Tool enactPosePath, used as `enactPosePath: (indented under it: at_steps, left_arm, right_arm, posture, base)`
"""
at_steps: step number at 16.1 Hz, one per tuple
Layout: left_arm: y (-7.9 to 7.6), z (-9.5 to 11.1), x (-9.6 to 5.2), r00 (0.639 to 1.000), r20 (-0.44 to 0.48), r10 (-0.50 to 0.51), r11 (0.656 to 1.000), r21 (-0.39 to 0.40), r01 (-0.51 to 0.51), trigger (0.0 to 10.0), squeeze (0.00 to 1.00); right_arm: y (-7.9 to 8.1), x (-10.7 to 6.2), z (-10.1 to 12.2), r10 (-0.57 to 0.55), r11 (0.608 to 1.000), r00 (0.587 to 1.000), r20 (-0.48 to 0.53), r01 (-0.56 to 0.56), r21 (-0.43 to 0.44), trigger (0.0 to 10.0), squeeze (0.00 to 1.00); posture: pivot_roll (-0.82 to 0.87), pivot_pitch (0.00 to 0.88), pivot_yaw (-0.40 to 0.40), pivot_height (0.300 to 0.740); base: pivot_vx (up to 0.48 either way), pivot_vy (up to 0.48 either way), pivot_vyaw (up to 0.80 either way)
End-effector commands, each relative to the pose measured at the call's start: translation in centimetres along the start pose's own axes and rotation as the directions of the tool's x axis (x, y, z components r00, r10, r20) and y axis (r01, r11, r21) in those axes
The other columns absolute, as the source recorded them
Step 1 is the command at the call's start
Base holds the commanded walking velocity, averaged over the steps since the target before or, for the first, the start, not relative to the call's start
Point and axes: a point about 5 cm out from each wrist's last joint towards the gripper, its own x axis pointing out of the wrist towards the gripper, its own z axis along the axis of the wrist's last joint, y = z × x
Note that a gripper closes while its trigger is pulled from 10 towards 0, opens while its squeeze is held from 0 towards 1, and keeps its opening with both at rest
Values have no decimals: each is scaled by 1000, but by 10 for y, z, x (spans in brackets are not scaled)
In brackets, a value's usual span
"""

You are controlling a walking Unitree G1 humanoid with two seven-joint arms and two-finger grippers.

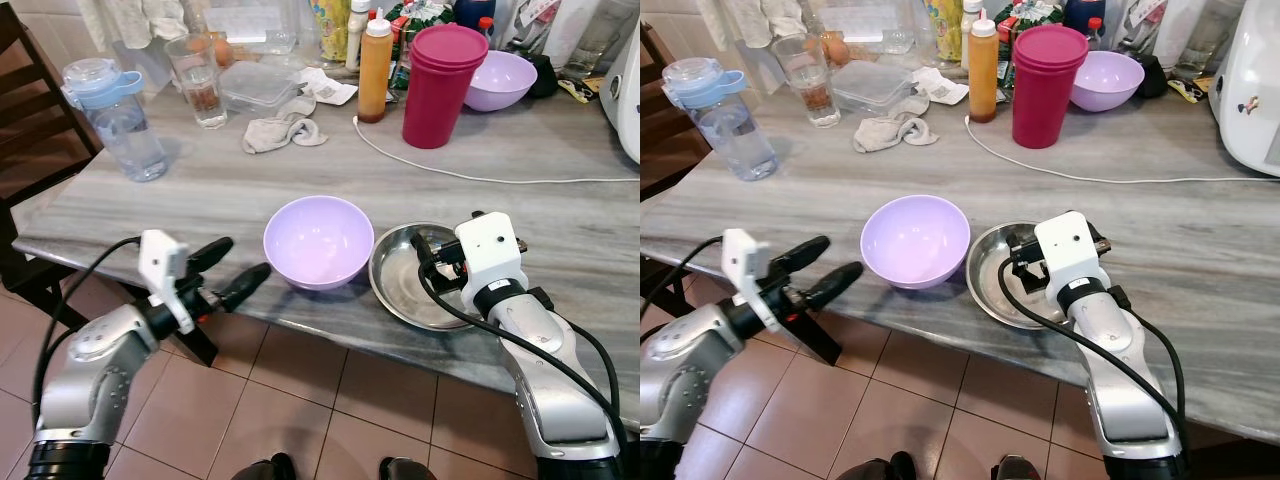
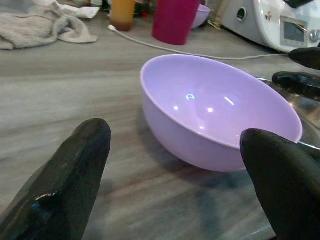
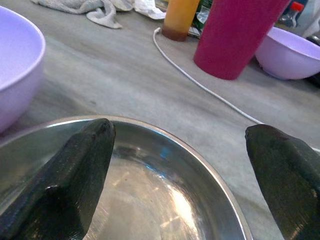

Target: Setting the table

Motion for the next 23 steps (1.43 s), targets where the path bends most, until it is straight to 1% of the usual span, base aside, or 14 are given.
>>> enactPosePath:
  at_steps: [1, 3, 4, 5, 8, 9, 10, 11, 12, 15, 20, 22, 23]
  left_arm:
    - [7, -4, -11, 999, -13, 43, 999, -22, -43, 10000, 0]
    - [7, -6, -14, 999, -19, 47, 999, -25, -47, 10000, 0]
    - [4, -10, -20, 999, -42, 33, 998, -45, -35, 10000, 0]
    - [3, -12, -22, 998, -49, 25, 998, -54, -27, 10000, 0]
    - [-4, -20, -29, 996, -87, -12, 997, -82, 5, 10000, 0]
    - [-8, -26, -32, 993, -112, -35, 996, -88, 25, 10000, 0]
    - [-13, -27, -32, 991, -117, -63, 993, -104, 51, 10000, 0]
    - [-16, -28, -31, 989, -119, -83, 992, -109, 70, 10000, 0]
    - [-26, -30, -26, 982, -127, -136, 985, -120, 121, 10000, 0]
    - [-41, -33, -10, 975, -113, -193, 975, -132, 178, 10000, 0]
    - [-46, -33, 3, 974, -95, -204, 973, -130, 191, 10000, 0]
    - [-47, -31, 10, 976, -79, -201, 974, -126, 190, 10000, 0]
    - [-47, -30, 15, 980, -63, -190, 976, -117, 182, 10000, 0]
  right_arm:
    - [1, -3, 10, -4, 1000, 998, 67, 4, 5, 10000, 0]
    - [1, -3, 8, -4, 1000, 998, 62, 4, 6, 10000, 0]
    - [2, -3, 8, -9, 1000, 998, 66, 9, 5, 10000, 0]
    - [2, -3, 8, -16, 1000, 997, 74, 16, 2, 10000, 0]
    - [0, -1, 15, -53, 999, 991, 125, 53, -2, 10000, 0]
    - [-3, 0, 22, -71, 997, 984, 163, 70, 10, 10000, 0]
    - [-3, 1, 24, -71, 997, 982, 173, 71, 11, 10000, 0]
    - [-3, 1, 25, -72, 997, 982, 177, 71, 12, 10000, 0]
    - [-2, 2, 26, -73, 997, 980, 185, 71, 17, 10000, 0]
    - [-1, 4, 33, -75, 997, 974, 212, 69, 37, 10000, 0]
    - [-2, 5, 37, -89, 996, 968, 235, 81, 47, 10000, 0]
    - [-1, 4, 38, -85, 996, 967, 240, 73, 60, 10000, 0]
    - [2, 4, 37, -67, 995, 969, 237, 49, 82, 10000, 0]
  posture:
    - [-211, 156, 62, 740]
    - [-206, 157, 61, 740]
    - [-199, 158, 57, 740]
    - [-198, 157, 56, 740]
    - [-190, 157, 54, 740]
    - [-187, 157, 52, 740]
    - [-186, 157, 52, 740]
    - [-185, 157, 52, 740]
    - [-187, 158, 54, 740]
    - [-195, 155, 63, 740]
    - [-207, 154, 71, 740]
    - [-211, 154, 73, 740]
    - [-215, 153, 75, 740]
  base:
    - [0, 0, 0]
    - [0, 0, 0]
    - [0, 0, 0]
    - [0, 0, 0]
    - [0, 0, 0]
    - [0, 0, 0]
    - [0, 0, 0]
    - [0, 0, 0]
    - [0, 0, 0]
    - [0, 0, 0]
    - [0, 0, 0]
    - [0, 0, 0]
    - [0, 0, 0]
